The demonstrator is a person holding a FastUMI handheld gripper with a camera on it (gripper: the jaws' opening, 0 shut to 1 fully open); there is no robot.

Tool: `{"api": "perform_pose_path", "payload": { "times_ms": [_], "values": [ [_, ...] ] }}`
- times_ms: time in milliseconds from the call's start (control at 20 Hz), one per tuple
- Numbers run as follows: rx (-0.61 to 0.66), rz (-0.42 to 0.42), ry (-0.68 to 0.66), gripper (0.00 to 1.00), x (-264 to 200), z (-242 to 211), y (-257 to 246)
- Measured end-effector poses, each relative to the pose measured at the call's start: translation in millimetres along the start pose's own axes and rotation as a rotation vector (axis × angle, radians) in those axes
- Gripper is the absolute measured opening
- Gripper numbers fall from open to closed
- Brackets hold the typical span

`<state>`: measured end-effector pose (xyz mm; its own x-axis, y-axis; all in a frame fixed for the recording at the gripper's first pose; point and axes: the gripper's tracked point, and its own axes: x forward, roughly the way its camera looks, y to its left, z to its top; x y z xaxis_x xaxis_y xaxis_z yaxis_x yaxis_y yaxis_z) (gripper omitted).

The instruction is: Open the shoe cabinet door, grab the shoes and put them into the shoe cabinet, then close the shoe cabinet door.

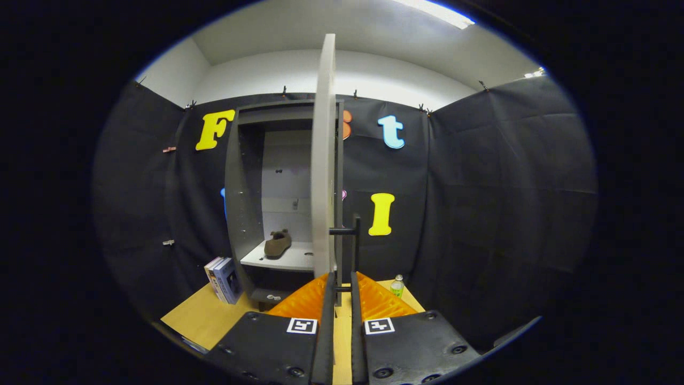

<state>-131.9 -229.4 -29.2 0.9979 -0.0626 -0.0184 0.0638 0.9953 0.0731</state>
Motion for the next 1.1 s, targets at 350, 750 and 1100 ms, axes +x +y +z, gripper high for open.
{"api": "perform_pose_path", "payload": {
  "times_ms": [350,750,1100],
  "values": [
    [-0.005,0.123,0.141,0.23,-9.5,-57.7,32.9],
    [-0.004,0.254,0.444,0.23,1.2,-179.5,100.6],
    [0.006,0.194,0.627,0.23,32.5,-288.0,140.5]
  ]
}}
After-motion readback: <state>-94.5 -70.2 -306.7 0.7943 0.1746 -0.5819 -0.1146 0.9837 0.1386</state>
